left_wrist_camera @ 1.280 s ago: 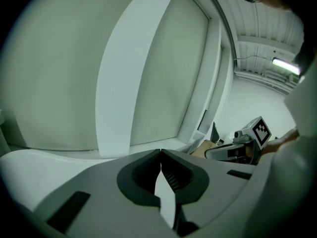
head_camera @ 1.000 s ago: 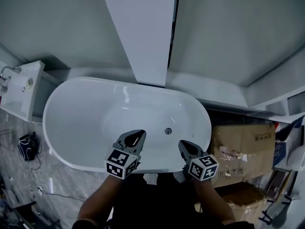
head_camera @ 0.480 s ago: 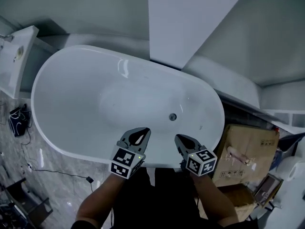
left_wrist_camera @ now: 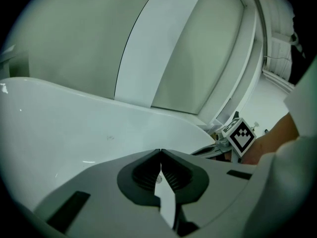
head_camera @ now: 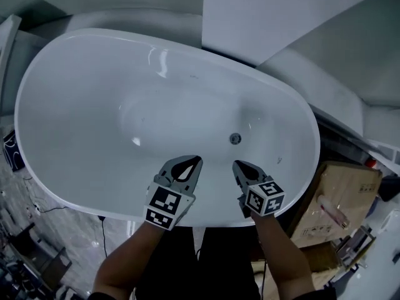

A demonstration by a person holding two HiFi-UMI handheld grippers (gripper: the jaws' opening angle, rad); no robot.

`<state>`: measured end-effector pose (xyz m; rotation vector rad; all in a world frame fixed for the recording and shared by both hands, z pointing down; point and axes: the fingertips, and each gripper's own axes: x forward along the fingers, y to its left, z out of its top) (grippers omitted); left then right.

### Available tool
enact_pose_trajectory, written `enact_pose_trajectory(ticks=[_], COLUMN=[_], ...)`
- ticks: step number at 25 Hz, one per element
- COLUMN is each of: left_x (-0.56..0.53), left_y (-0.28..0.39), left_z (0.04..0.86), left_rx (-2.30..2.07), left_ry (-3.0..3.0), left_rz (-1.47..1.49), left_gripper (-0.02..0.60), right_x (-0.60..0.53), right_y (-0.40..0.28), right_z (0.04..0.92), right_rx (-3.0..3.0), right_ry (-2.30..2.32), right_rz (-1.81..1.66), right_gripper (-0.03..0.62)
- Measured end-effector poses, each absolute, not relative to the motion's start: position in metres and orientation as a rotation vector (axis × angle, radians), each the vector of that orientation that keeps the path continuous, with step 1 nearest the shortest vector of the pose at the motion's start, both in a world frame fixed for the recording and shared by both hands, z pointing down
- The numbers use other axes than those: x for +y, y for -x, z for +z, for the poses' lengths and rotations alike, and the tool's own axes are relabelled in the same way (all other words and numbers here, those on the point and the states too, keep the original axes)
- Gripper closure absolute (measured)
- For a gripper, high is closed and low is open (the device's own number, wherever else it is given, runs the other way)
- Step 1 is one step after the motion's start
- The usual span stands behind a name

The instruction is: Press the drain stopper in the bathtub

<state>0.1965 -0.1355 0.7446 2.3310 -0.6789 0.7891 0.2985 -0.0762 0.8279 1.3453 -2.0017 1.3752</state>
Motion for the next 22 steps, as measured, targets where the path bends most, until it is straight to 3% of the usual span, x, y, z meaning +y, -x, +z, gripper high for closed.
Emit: enact_pose_trajectory(ticks=[10,22], left_x=[-0.11,-0.1], left_y=[-0.191,-0.189], left_z=[0.899,1.076], left_rx=[-0.583,-0.54], left_ry=[-2.211,-2.13], left_rz=[0.9,1.014], left_gripper=[0.565,0.565], right_x=[-0.081,-0.06], right_y=[-0.342,-0.379], right_z=[1.043,1.228], right_rx=[-1.818,-1.55], right_ry=[-1.362,-1.28], right_rz=[1.188,1.155], right_gripper=[0.58,0.58])
